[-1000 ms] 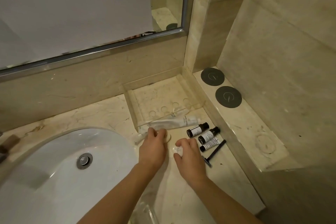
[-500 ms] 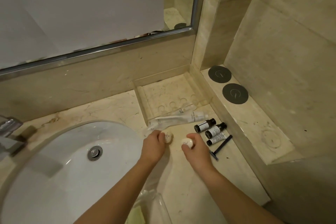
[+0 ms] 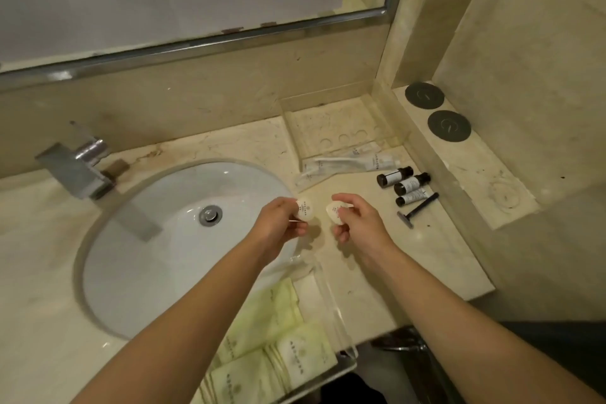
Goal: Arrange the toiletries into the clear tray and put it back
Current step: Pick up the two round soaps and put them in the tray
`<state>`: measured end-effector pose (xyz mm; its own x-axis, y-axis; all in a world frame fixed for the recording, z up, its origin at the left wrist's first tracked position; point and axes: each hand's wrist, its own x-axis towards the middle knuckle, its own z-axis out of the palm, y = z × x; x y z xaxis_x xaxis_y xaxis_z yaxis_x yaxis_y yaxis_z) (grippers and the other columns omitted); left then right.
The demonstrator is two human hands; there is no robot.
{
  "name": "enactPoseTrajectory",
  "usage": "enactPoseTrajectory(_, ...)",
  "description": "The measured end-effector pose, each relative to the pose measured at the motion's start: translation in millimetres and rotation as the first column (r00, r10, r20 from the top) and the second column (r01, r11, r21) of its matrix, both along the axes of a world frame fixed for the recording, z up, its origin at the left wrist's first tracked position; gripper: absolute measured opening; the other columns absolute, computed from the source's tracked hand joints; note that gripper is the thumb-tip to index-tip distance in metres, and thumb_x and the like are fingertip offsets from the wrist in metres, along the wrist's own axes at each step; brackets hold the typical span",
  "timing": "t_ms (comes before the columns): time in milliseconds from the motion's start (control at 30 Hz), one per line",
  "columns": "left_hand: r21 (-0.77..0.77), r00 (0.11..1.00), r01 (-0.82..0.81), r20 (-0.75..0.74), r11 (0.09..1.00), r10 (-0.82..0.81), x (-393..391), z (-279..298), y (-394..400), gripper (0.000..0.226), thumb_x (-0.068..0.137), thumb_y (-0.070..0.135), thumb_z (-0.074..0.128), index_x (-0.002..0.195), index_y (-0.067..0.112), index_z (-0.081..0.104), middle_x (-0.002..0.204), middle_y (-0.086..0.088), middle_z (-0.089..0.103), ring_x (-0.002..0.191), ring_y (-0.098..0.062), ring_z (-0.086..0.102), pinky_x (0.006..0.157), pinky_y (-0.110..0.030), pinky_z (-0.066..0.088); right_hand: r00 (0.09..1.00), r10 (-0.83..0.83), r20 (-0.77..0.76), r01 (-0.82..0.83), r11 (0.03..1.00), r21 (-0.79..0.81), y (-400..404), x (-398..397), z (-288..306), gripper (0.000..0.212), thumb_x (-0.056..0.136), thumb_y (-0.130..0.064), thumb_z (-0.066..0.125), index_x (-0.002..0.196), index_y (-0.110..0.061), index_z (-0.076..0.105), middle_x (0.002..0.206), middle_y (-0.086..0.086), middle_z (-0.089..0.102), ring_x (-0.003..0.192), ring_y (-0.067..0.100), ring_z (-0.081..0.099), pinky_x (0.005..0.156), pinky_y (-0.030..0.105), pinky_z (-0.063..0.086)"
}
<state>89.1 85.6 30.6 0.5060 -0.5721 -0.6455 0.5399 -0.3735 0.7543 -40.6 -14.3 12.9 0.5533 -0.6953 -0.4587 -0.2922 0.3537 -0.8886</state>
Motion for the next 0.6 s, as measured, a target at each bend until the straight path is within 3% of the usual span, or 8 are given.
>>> enactPoseTrajectory(133, -0.001, 1.000, -0.005, 0.023, 1.000, 0.005, 0.3, 3.0, 36.3, 0.030, 0.092, -0.003, 0.036, 0.106, 0.008, 0.059, 0.086, -0.017, 0.061, 0.061, -0.023, 0.057, 0.052, -0.025, 0.052, 0.993, 0.112, -0.050, -0.110, 0.994, 0.028, 27.9, -7.1, 1.4, 0.033, 0.086, -0.002, 0.065, 0.112, -0.022, 0.060, 0.086, 0.005, 0.058, 0.057, 0.013, 0.052, 0.049, 0.023, 0.043)
enactPoseTrajectory(233, -0.011, 1.000, -0.002, -0.011, 1.000, 0.002, -2.6, 7.1, 59.8, 0.031, 0.091, -0.004, 0.035, 0.107, 0.007, 0.059, 0.091, -0.019, 0.061, 0.063, -0.025, 0.057, 0.053, -0.026, 0.051, 0.960, 0.222, -0.172, -0.237, 0.969, -0.073, 47.8, -12.2, -1.2, 0.043, 0.079, -0.001, 0.070, 0.116, -0.020, 0.059, 0.093, 0.003, 0.059, 0.064, 0.010, 0.054, 0.054, 0.020, 0.044)
enactPoseTrajectory(400, 0.012, 1.000, 0.009, 0.008, 1.000, -0.009, -8.4, 8.8, 87.3, 0.033, 0.091, -0.007, 0.032, 0.102, 0.007, 0.060, 0.088, -0.016, 0.062, 0.062, -0.024, 0.058, 0.050, -0.024, 0.051, 0.842, 0.349, -0.411, -0.493, 0.806, -0.328, 74.2, -22.4, -5.4, 0.049, 0.079, -0.011, 0.069, 0.125, -0.021, 0.053, 0.102, -0.001, 0.059, 0.080, 0.014, 0.059, 0.070, 0.024, 0.048)
enactPoseTrajectory(500, 0.019, 1.000, 0.025, 0.013, 1.000, -0.025, -10.2, 6.7, 98.1, 0.034, 0.091, -0.009, 0.031, 0.103, 0.005, 0.060, 0.087, -0.017, 0.061, 0.063, -0.025, 0.059, 0.051, -0.024, 0.051, 0.783, 0.382, -0.491, -0.585, 0.720, -0.373, 83.2, -28.8, -9.4, 0.043, 0.080, -0.016, 0.070, 0.118, -0.025, 0.051, 0.097, 0.004, 0.065, 0.080, 0.021, 0.064, 0.074, 0.035, 0.054)
enactPoseTrajectory(600, 0.020, 0.999, 0.035, 0.007, 0.999, -0.035, -11.6, 3.6, 107.4, 0.033, 0.091, -0.009, 0.032, 0.104, 0.004, 0.060, 0.088, -0.017, 0.061, 0.064, -0.025, 0.059, 0.051, -0.025, 0.051, 0.747, 0.378, -0.547, -0.635, 0.651, -0.416, 91.8, -30.2, -14.6, 0.035, 0.082, -0.018, 0.068, 0.112, -0.027, 0.053, 0.095, 0.001, 0.068, 0.083, 0.020, 0.064, 0.075, 0.037, 0.055)
